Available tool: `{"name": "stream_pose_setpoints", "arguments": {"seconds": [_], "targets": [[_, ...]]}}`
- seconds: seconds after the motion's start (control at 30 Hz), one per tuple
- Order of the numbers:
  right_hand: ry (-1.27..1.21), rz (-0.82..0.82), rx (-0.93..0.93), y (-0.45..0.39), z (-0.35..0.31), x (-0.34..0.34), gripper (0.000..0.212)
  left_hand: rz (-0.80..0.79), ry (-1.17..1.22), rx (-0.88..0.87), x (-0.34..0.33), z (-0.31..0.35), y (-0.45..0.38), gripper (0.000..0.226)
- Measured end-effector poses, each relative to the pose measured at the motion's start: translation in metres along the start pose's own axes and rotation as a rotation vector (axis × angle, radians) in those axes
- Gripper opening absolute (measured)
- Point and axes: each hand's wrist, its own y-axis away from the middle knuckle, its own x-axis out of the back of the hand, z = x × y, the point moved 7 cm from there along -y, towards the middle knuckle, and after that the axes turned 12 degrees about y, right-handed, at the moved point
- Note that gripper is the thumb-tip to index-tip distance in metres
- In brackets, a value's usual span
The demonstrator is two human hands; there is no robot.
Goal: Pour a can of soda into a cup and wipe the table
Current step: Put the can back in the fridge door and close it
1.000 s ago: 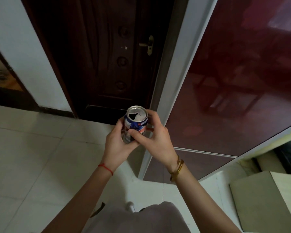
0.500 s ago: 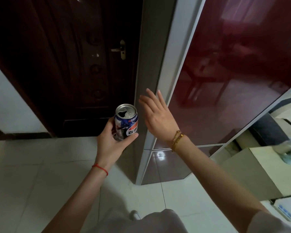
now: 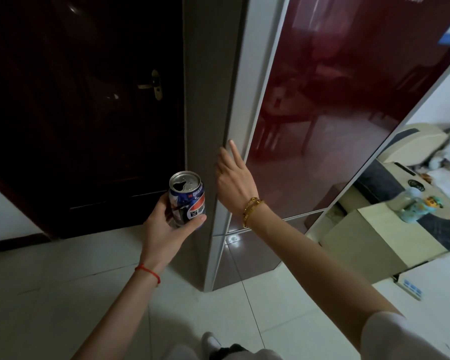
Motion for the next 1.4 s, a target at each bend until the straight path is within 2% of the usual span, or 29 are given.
{"name": "stream_pose_setpoints", "arguments": {"seconds": [0.1,0.3,0.47,0.53,0.7,0.9,1.1,1.27,1.4], "targets": [[0.028,-0.041,0.002,-0.001,-0.002,-0.002,0.035,-0.014,0.005,0.016,-0.003,-0.005,-0.001,0.068],[0.026,-0.014,-0.025,0.012,-0.005,0.0,0.035,-0.052,0.007,0.023,-0.009,-0.006,0.002,0.074],[0.021,0.176,-0.081,0.067,0.002,0.014,0.034,-0.101,-0.004,0.004,-0.014,-0.001,0.011,0.078],[0.032,0.186,-0.091,0.089,0.005,0.019,0.032,-0.127,0.01,-0.005,-0.019,0.003,0.018,0.082],[0.02,0.283,-0.132,0.138,0.017,0.035,0.015,-0.198,0.002,-0.017,-0.037,0.004,0.037,0.062],[0.114,0.424,-0.252,0.191,0.033,0.052,0.017,-0.296,0.049,0.021,-0.076,0.011,0.064,0.064],[0.249,0.385,-0.305,0.254,0.051,0.051,0.034,-0.44,0.055,0.008,-0.116,0.017,0.095,0.069],[0.243,0.402,-0.446,0.302,0.074,0.063,0.021,-0.522,0.061,-0.005,-0.153,0.027,0.116,0.066],[0.235,0.352,-0.532,0.341,0.096,0.072,0.019,-0.602,0.065,-0.001,-0.186,0.033,0.139,0.062]]}}
